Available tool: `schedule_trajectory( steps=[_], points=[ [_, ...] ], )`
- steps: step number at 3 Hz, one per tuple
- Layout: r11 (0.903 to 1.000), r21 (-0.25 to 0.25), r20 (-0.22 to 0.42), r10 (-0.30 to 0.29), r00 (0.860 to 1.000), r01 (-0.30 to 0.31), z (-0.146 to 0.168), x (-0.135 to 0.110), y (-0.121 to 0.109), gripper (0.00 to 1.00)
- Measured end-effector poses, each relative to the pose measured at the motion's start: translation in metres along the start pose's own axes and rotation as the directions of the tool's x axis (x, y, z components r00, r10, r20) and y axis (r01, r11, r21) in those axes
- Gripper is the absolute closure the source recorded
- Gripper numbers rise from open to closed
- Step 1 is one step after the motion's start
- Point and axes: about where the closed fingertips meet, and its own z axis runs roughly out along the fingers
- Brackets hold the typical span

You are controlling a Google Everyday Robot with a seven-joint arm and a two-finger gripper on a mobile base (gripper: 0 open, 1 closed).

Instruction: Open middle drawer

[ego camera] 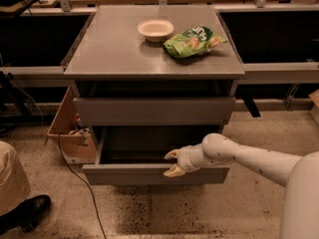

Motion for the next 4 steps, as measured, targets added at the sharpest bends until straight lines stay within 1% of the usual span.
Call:
schedule_trajectory(
  steps=[1, 2, 3, 4],
  points=[
    [0.9999, -0.012, -0.007, -0.007, 1.0, 0.007, -0.001, -0.001, 0.0, 0.36],
    [0.9985, -0.048, -0.029, -0.028, 0.999, 0.026, -0.004, -0.005, -0.002, 0.13],
    [0.9941, -0.099, -0.054, -0.05, 0.997, 0.044, -0.009, -0.009, -0.001, 0.0],
    [0.9902, -0.129, -0.074, -0.063, 0.995, 0.053, -0.014, -0.011, -0.002, 0.0]
  ],
)
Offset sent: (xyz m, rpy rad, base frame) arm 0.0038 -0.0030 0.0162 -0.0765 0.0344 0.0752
